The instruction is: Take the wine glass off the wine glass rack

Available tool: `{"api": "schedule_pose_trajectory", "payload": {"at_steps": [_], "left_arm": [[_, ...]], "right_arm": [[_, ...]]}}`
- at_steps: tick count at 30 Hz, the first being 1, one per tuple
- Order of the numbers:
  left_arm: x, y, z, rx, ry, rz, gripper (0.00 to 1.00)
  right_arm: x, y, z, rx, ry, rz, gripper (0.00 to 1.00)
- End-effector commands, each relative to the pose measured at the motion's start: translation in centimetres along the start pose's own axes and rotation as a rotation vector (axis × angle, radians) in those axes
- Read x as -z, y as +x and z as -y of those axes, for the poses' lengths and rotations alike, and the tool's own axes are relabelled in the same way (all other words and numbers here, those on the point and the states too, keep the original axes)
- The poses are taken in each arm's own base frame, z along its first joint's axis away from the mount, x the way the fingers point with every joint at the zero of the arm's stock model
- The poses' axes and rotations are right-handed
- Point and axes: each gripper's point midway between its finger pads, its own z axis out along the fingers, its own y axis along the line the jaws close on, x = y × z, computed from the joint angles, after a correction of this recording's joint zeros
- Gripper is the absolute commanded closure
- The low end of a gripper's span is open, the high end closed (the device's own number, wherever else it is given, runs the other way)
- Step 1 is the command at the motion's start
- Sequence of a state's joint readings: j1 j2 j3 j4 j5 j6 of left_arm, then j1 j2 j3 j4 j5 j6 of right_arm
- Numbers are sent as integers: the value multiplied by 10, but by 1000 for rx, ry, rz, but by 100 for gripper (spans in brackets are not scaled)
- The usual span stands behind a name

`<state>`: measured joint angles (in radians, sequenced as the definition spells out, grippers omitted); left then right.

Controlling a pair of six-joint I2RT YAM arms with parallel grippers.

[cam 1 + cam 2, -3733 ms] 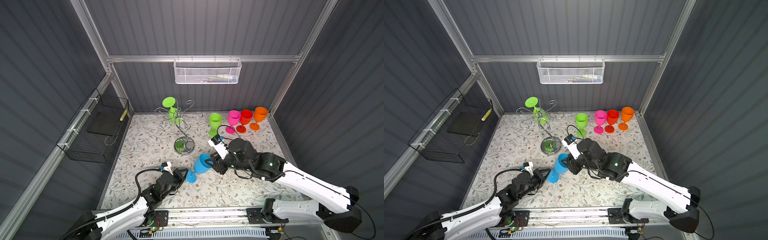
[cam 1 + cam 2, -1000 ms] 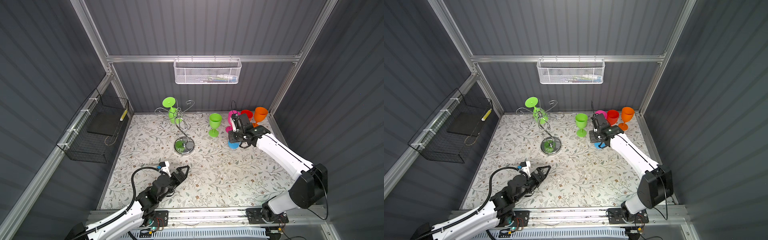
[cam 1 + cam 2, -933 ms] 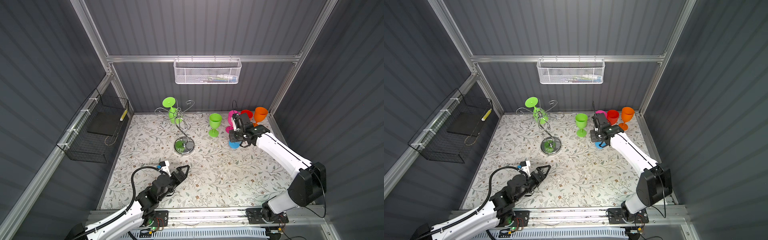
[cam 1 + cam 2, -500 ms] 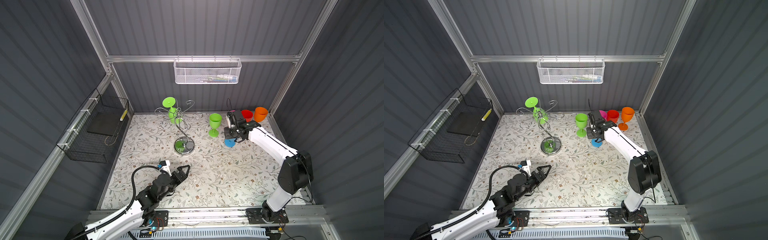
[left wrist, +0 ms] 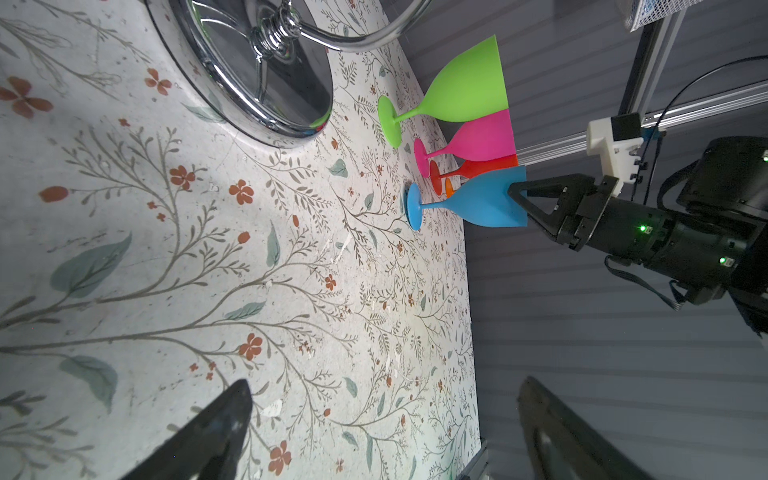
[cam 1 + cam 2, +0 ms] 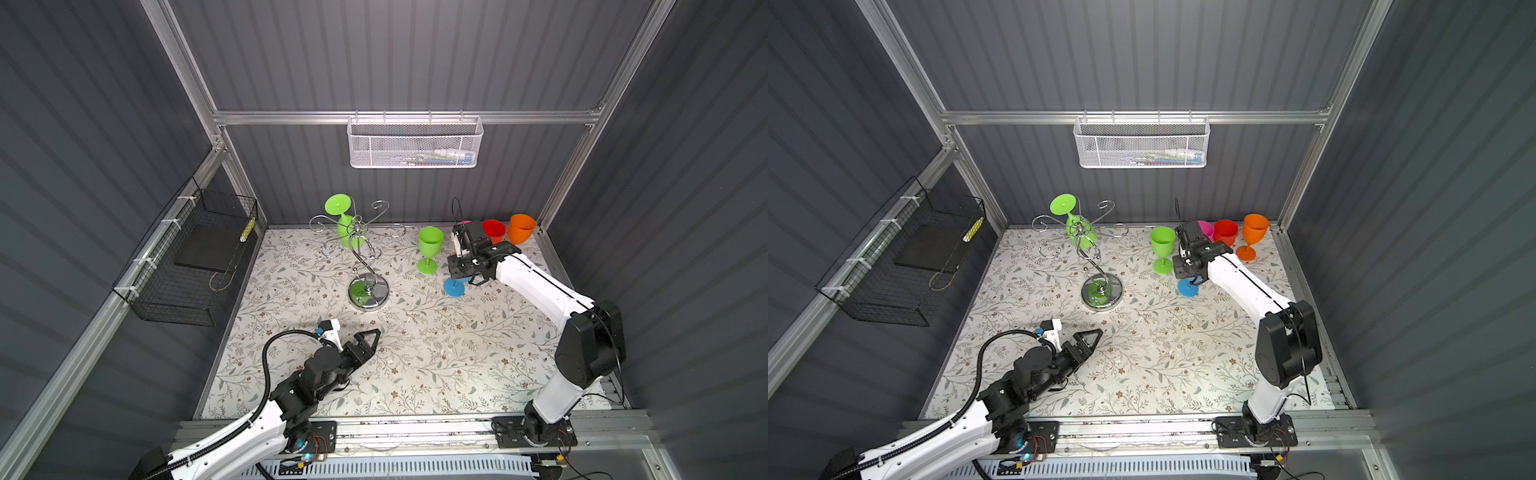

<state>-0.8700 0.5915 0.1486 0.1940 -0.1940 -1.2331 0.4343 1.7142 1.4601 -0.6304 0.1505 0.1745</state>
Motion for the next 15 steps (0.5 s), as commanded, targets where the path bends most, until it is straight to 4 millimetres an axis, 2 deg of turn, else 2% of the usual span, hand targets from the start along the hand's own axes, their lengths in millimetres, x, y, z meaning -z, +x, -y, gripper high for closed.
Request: {"api": "schedule_pose_trajectory", "payload": {"at_steps": [1,4,8,15], "left_arm": [[4,-5,13,-26,22,6,0],[7,-5,13,-25,25,9,0],[10,-8,11,-40,-7,14,0],[26,-22,13,-106,-95,39,0]], "right_arm": [[7,-3,-1,11,4,6,68],[17,-7,-3,14,1,29,55],[38,-16,-7,18,-12,92,44],[81,-32,-13,-25,-83,221,30]]}}
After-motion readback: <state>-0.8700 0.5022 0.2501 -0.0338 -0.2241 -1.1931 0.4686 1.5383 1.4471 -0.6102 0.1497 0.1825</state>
